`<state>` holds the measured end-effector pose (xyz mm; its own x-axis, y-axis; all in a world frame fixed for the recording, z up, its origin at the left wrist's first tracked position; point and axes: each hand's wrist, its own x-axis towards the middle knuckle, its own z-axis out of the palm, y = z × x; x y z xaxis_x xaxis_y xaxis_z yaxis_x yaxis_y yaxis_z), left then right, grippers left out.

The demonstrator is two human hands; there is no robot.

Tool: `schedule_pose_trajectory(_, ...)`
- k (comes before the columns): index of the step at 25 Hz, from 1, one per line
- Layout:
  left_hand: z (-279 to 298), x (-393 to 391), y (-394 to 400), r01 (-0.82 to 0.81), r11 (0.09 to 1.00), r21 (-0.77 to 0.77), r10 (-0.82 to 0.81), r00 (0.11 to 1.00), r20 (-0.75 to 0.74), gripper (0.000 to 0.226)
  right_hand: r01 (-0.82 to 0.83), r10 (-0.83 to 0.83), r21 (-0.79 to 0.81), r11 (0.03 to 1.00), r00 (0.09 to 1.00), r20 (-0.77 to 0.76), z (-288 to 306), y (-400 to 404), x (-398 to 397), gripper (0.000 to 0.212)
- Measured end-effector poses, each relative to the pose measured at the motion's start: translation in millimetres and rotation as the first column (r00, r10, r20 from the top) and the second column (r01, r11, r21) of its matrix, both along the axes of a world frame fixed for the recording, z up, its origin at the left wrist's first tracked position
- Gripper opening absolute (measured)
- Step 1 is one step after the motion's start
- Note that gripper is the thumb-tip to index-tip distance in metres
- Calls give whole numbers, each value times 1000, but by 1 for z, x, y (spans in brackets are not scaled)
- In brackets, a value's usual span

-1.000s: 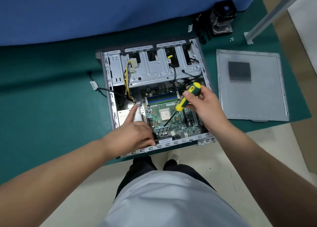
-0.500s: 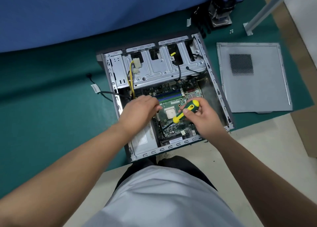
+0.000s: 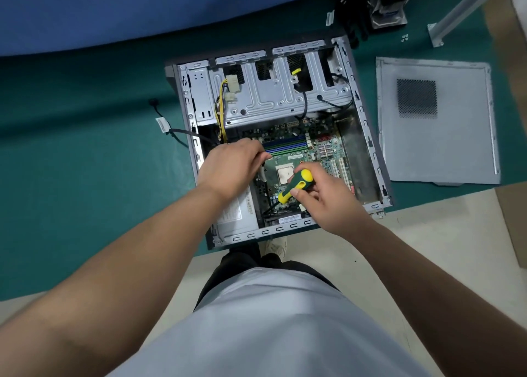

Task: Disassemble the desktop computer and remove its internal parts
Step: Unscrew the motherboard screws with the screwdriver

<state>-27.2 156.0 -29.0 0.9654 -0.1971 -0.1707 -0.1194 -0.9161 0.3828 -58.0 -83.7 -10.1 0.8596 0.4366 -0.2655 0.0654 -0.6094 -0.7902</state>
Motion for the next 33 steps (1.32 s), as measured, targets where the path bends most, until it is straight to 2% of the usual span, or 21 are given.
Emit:
schedule_pose_trajectory(4, 1, 0, -1, -5, 1000, 12, 5, 1000, -3, 38, -43, 45, -35, 998, 998, 44, 0, 2, -2, 28)
schedule_pose_trajectory(20, -2, 0, 3, 9, 1000, 10, -9, 1000, 23, 37, -77, 79, -50, 996, 996, 35, 1, 4, -6, 27)
schedule_pose_trajectory(25, 0, 0, 3, 6, 1000, -10, -6, 1000, 10, 38, -260, 267, -117, 959, 962, 50, 10, 10, -11, 28)
schedule_pose_trajectory(29, 1, 0, 4, 19, 1000, -6, -19, 1000, 14, 39, -433, 458, -206, 877, 884, 93, 20, 18, -6, 31)
schedule_pose_trajectory(33, 1, 1, 4, 30, 999, 13, -30, 999, 10, 41, -549, 566, -243, 800, 825, -2, 34, 31, 11, 37)
